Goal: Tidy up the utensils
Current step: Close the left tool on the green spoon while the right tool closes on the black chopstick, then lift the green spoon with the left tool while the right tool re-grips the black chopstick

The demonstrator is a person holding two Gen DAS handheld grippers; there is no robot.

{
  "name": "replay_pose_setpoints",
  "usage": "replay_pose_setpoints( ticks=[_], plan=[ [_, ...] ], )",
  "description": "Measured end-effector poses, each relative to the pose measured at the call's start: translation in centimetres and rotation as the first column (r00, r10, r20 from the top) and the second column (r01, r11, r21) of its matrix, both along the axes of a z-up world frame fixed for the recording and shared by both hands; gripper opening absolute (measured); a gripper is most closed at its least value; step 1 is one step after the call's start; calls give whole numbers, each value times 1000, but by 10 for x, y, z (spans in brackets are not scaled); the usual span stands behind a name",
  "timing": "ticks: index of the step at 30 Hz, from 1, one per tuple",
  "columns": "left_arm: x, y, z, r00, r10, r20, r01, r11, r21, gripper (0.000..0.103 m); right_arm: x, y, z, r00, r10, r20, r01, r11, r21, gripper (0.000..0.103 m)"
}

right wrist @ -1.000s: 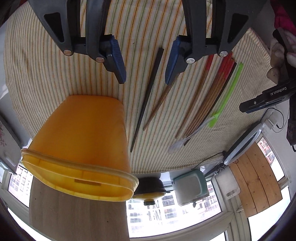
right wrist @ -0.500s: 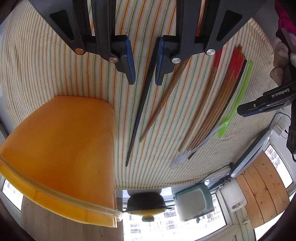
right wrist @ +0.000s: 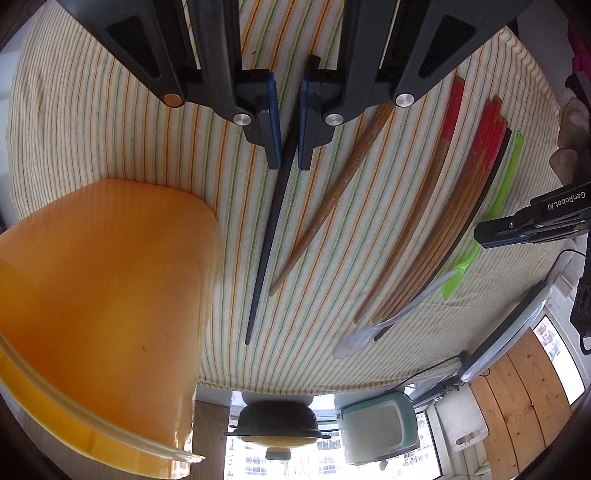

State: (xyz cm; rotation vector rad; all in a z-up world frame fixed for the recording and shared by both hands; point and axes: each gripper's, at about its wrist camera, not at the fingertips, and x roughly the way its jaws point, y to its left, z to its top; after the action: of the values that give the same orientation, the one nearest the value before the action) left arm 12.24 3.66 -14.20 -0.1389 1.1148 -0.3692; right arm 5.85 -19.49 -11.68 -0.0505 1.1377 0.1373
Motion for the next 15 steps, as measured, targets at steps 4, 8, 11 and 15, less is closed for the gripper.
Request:
replay_pose_setpoints(
  ticks=[4, 8, 11, 15],
  plan=[
    [2, -1, -1, 1000, -3, 11, 3, 1000, 12, 6, -10, -6, 0, 1000, -4, -13, 5, 1000, 26, 5],
    [3, -1, -2, 1000, 1, 12, -1, 1000, 11, 5, -23, -9, 1, 999, -3, -33, 5, 998, 58, 5],
    [2, -1, -2, 1000, 3, 15, -3, 1000, 12, 5, -33, -11, 2, 998, 5, -58, 1, 995, 99, 5],
    [1, -1, -2, 1000, 2, 17, -2, 1000, 13, 5, -41, -3, 3, 997, 49, -67, -45, 997, 64, 6]
  ],
)
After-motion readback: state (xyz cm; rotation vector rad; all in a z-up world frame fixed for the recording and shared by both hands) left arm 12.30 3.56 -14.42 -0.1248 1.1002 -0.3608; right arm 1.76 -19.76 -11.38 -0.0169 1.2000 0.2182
